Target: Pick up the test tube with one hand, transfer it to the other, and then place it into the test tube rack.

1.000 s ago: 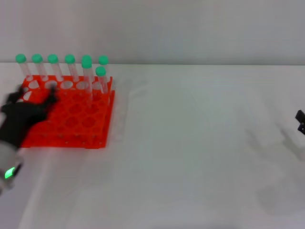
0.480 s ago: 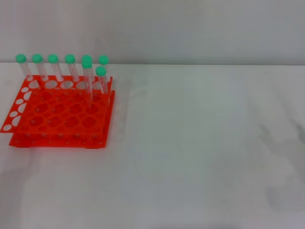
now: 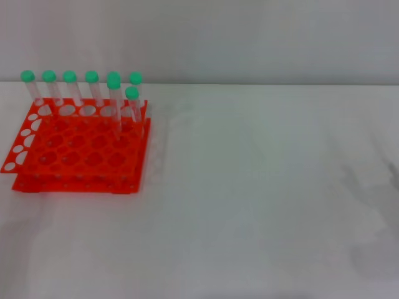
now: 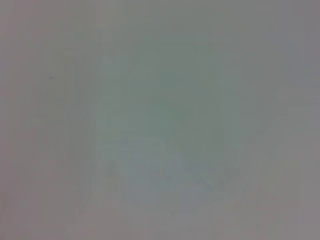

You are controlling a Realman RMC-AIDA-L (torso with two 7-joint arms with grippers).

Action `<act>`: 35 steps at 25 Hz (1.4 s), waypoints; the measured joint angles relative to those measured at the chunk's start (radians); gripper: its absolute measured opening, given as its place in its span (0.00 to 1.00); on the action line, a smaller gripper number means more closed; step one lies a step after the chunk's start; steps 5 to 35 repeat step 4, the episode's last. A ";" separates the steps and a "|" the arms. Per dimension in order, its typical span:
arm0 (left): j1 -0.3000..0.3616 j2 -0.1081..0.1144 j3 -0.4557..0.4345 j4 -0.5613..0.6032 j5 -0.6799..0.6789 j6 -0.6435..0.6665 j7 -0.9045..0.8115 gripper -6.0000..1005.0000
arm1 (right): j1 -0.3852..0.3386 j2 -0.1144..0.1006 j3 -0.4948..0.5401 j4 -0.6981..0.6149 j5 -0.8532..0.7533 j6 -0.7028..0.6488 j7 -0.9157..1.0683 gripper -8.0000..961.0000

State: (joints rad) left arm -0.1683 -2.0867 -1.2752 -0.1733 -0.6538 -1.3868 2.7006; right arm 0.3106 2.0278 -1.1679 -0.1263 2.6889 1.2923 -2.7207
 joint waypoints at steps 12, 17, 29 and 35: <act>-0.013 0.001 0.000 0.003 0.000 0.006 0.000 0.84 | -0.002 0.000 0.008 0.015 0.000 0.025 0.002 0.91; -0.013 0.001 0.000 0.003 0.000 0.006 0.000 0.84 | -0.002 0.000 0.008 0.015 0.000 0.025 0.002 0.91; -0.013 0.001 0.000 0.003 0.000 0.006 0.000 0.84 | -0.002 0.000 0.008 0.015 0.000 0.025 0.002 0.91; -0.013 0.001 0.000 0.003 0.000 0.006 0.000 0.84 | -0.002 0.000 0.008 0.015 0.000 0.025 0.002 0.91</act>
